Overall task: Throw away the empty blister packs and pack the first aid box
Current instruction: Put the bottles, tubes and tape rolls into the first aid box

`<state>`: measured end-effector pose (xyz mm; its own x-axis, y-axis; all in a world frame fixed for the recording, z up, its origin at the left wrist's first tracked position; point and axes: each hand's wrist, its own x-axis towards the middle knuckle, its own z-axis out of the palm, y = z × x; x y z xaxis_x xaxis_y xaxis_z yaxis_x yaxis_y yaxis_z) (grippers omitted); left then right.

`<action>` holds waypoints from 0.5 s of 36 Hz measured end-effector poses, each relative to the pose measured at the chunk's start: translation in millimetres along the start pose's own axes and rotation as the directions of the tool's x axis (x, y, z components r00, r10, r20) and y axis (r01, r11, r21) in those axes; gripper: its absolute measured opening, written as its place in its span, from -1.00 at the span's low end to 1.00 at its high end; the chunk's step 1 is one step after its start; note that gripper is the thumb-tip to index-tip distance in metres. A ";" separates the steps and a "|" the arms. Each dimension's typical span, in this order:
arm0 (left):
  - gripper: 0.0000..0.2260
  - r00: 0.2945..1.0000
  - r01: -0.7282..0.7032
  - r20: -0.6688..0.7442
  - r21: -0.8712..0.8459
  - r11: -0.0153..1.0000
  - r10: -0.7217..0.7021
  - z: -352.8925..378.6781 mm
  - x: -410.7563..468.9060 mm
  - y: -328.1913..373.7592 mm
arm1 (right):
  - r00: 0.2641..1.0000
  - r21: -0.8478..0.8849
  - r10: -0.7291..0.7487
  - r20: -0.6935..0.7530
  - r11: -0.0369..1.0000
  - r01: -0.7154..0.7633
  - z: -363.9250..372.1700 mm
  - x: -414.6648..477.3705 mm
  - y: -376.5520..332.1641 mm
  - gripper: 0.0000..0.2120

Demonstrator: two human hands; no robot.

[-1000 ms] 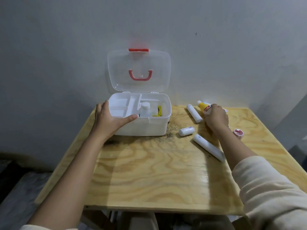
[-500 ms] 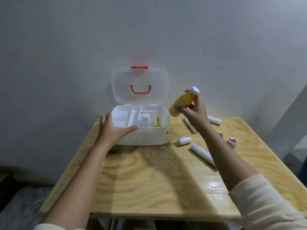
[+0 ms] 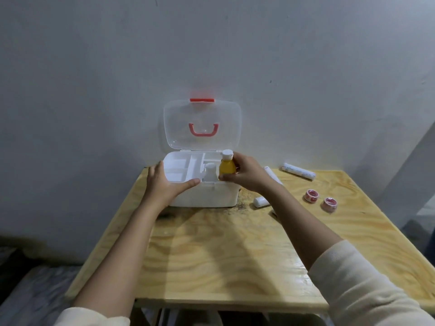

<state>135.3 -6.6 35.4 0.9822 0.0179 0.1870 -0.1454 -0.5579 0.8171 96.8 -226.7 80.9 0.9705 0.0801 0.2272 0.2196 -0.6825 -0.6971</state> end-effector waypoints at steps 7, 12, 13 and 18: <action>-0.11 1.000 -0.027 -0.011 -0.002 1.000 0.027 0.3 0.3 0.4 | 0.998 -0.114 0.056 0.041 0.992 -0.051 -3.7 6.8 -3.3 -0.55; -0.07 1.000 -0.011 -0.010 -0.025 1.000 0.011 1.4 2.8 -3.5 | 0.988 -0.245 0.096 0.118 0.967 -0.065 -8.2 11.9 -11.2 -0.50; -0.05 1.000 -0.008 -0.007 -0.025 1.000 0.008 1.2 2.8 -3.9 | 0.986 -0.264 0.100 0.131 0.962 -0.062 -8.9 13.2 -13.2 -0.51; -0.07 1.000 -0.012 -0.006 -0.025 1.000 0.012 1.4 2.6 -3.8 | 0.988 -0.305 0.079 0.131 0.952 -0.036 -8.4 13.9 -18.6 -0.67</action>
<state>138.5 -5.6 32.0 0.9796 0.0167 0.2002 -0.1601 -0.5373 0.8280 105.4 -219.0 102.8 0.9895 0.1203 0.0799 0.1438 -0.8738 -0.4646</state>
